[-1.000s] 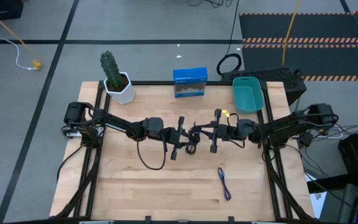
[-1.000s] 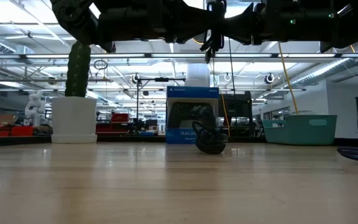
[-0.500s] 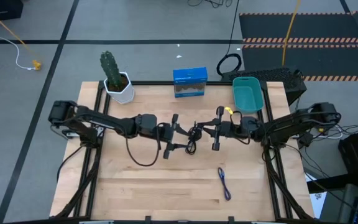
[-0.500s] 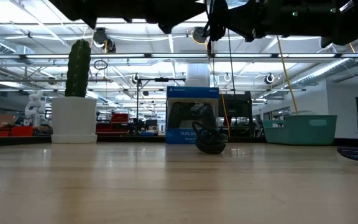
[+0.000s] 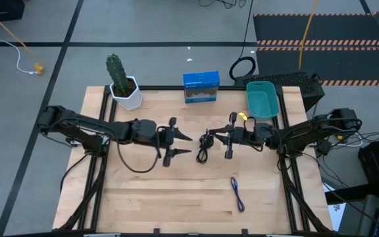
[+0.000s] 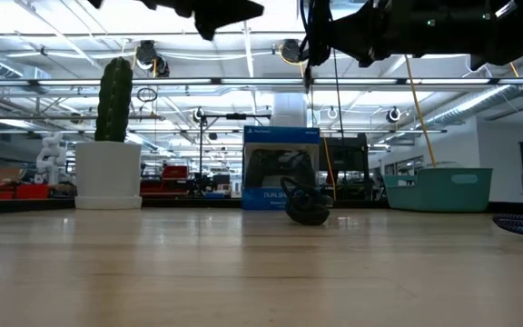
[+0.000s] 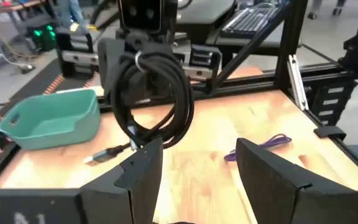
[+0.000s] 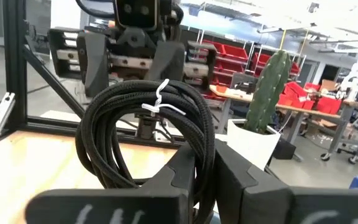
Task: Pick and place USB-C Cables
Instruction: Put the bottom black USB cable into the blue bin, then put the black blue USB cable into the blue bin
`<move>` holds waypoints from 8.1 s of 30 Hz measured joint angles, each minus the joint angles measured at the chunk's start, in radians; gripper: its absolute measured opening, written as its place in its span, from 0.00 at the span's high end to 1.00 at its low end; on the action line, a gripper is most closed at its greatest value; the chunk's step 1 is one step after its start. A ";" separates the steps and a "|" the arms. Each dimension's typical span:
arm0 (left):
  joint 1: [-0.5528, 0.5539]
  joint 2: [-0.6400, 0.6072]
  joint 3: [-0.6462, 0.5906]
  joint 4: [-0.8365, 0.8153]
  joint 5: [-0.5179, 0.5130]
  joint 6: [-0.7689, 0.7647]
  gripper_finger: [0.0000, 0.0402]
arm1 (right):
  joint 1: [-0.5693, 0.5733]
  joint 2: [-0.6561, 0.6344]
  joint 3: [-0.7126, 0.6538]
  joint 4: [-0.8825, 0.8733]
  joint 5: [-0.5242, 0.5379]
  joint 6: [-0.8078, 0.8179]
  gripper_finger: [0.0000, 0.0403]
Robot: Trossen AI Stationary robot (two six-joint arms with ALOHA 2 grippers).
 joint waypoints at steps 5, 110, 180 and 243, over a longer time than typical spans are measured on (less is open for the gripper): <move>-0.037 -0.073 0.000 -0.115 -0.081 0.000 0.49 | -0.001 -0.003 0.000 -0.018 0.000 0.040 0.94; -0.060 -0.111 0.000 -0.183 -0.157 0.010 0.49 | -1.154 0.303 0.765 -1.892 0.021 0.390 0.94; -0.060 -0.111 0.001 -0.154 -0.156 -0.026 0.49 | -0.599 -0.037 0.744 -2.293 -0.069 0.660 0.59; -0.251 0.018 0.001 -0.108 -0.295 -0.214 0.49 | 0.575 0.591 0.771 -1.850 -0.185 1.810 0.59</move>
